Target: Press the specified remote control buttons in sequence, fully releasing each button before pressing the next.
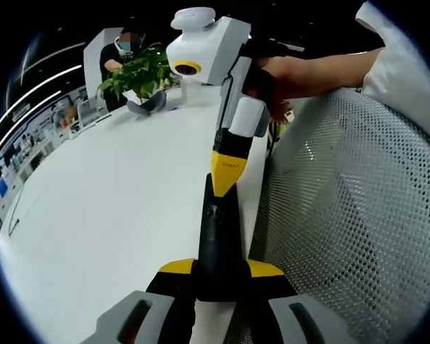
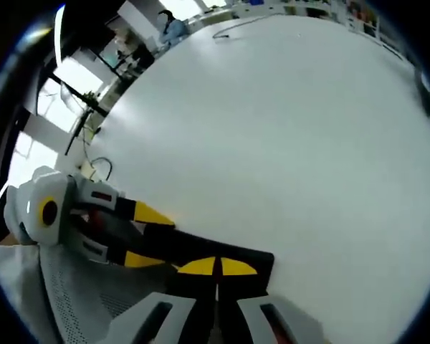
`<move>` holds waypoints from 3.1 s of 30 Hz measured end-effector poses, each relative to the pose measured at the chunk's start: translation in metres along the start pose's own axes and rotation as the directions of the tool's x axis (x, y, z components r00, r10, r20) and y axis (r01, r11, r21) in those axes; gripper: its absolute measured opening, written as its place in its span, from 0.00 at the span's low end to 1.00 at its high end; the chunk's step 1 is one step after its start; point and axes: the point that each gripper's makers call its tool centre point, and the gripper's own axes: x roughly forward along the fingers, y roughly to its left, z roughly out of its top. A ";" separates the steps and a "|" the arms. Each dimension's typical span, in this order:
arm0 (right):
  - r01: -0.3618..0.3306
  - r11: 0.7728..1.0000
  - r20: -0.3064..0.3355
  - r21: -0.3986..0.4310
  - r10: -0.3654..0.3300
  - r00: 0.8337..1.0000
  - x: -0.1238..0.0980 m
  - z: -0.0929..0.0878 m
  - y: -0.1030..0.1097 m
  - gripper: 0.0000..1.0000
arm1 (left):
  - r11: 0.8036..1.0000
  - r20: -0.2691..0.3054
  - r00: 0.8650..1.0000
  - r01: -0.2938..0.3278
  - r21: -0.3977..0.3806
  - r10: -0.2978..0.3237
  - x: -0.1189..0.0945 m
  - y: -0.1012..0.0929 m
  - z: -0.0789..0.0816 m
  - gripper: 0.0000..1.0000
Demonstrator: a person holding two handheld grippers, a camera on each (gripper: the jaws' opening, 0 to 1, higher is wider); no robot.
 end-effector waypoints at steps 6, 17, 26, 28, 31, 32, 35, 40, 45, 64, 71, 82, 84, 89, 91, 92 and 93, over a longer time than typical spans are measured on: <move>-0.010 1.000 -0.011 0.025 0.010 1.000 -0.001 0.000 0.000 0.00 | 1.000 -0.003 1.000 0.000 0.001 0.000 0.000 0.000 0.000 0.25; -0.006 1.000 -0.019 0.010 0.006 1.000 -0.001 -0.002 0.002 0.00 | 1.000 -0.002 1.000 0.001 0.003 -0.001 0.000 0.000 0.000 0.25; -0.003 1.000 -0.016 -0.007 0.003 1.000 0.000 -0.002 0.002 0.00 | 1.000 0.000 1.000 0.001 0.001 -0.001 0.000 0.000 0.000 0.25; 0.002 1.000 -0.011 -0.026 -0.002 1.000 0.000 -0.001 0.002 0.00 | 1.000 0.000 1.000 0.001 0.001 -0.001 0.000 0.000 0.000 0.25; 0.009 0.999 -0.008 -0.031 -0.009 1.000 0.000 -0.002 0.002 0.00 | 1.000 0.001 1.000 0.001 0.001 -0.001 0.000 0.000 0.000 0.25; 0.008 1.000 -0.009 -0.029 -0.008 1.000 0.000 -0.001 0.002 0.00 | 1.000 0.001 1.000 0.002 0.002 -0.002 0.000 0.000 0.000 0.25; -0.007 1.000 -0.010 0.001 0.007 1.000 0.000 -0.001 0.000 0.00 | 1.000 0.001 1.000 0.002 0.002 -0.002 0.000 0.000 0.000 0.25; -0.007 1.000 -0.019 0.011 0.008 1.000 -0.001 -0.001 0.002 0.00 | 1.000 0.000 1.000 0.004 0.006 -0.004 0.000 0.000 0.000 0.25; -0.028 0.998 -0.024 0.059 0.030 0.999 -0.001 -0.001 0.004 0.00 | 1.000 -0.003 1.000 0.004 0.009 -0.004 0.001 -0.001 0.000 0.24; -0.084 0.970 -0.056 0.228 0.100 0.993 0.010 0.009 0.019 0.00 | 1.000 -0.017 1.000 0.013 0.017 -0.013 0.000 -0.001 0.000 0.24; -0.081 0.967 -0.039 0.243 0.093 0.995 0.012 0.012 0.020 0.00 | 1.000 -0.014 1.000 0.017 0.015 -0.016 0.000 -0.001 0.000 0.24; -0.043 0.965 -0.056 0.259 0.060 0.997 0.015 0.012 0.020 0.00 | 1.000 -0.017 1.000 0.014 0.009 -0.014 0.000 -0.001 0.000 0.24; -0.032 0.967 -0.063 0.252 0.049 0.997 0.015 0.012 0.019 0.00 | 1.000 -0.018 1.000 0.013 0.008 -0.013 0.000 -0.001 0.000 0.24; -0.027 0.968 -0.054 0.249 0.042 0.998 0.015 0.011 0.019 0.00 | 1.000 -0.017 1.000 0.012 0.003 -0.012 0.000 0.000 0.001 0.24; -0.027 0.971 -0.031 0.236 0.036 0.999 0.013 0.011 0.019 0.00 | 1.000 -0.016 1.000 0.012 0.003 -0.012 0.000 0.000 0.001 0.24; -0.026 0.971 -0.020 0.237 0.032 0.999 0.013 0.011 0.019 0.00 | 1.000 -0.015 1.000 0.011 0.003 -0.011 0.001 0.000 0.000 0.24; -0.027 0.970 -0.011 0.241 0.031 0.999 0.013 0.010 0.020 0.00 | 1.000 -0.014 1.000 0.011 0.004 -0.011 0.000 0.000 0.000 0.24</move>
